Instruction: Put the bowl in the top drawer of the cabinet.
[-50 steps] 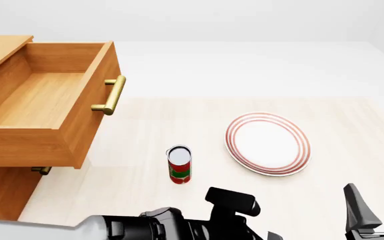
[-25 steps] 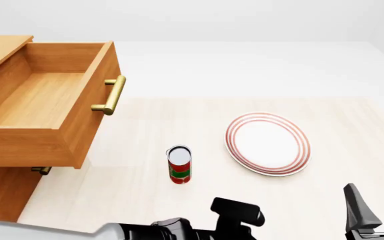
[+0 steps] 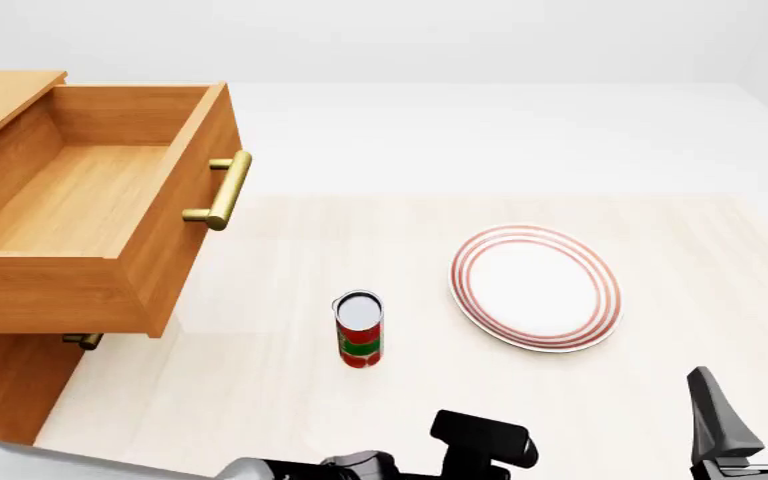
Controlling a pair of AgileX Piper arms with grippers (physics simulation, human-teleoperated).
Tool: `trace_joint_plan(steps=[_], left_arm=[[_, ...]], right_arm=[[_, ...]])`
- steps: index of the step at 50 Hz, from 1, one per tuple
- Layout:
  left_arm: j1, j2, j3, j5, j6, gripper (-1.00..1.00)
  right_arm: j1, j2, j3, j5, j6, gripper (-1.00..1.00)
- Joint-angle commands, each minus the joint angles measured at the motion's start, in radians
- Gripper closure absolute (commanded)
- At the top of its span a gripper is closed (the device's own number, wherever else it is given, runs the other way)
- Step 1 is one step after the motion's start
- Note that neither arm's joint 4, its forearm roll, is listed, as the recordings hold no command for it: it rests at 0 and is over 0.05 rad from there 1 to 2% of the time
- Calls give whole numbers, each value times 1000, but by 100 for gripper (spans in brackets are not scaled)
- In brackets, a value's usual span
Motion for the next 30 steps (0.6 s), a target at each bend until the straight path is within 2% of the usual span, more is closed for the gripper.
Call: trace_joint_plan(steps=[1,30], left_arm=[[-8,26,-5,-10,-8,-100],[-9,93,-40,-28,-21,-100]], right_arm=[[0,0,0,0,0,-100],[0,0,0,0,0,-100]])
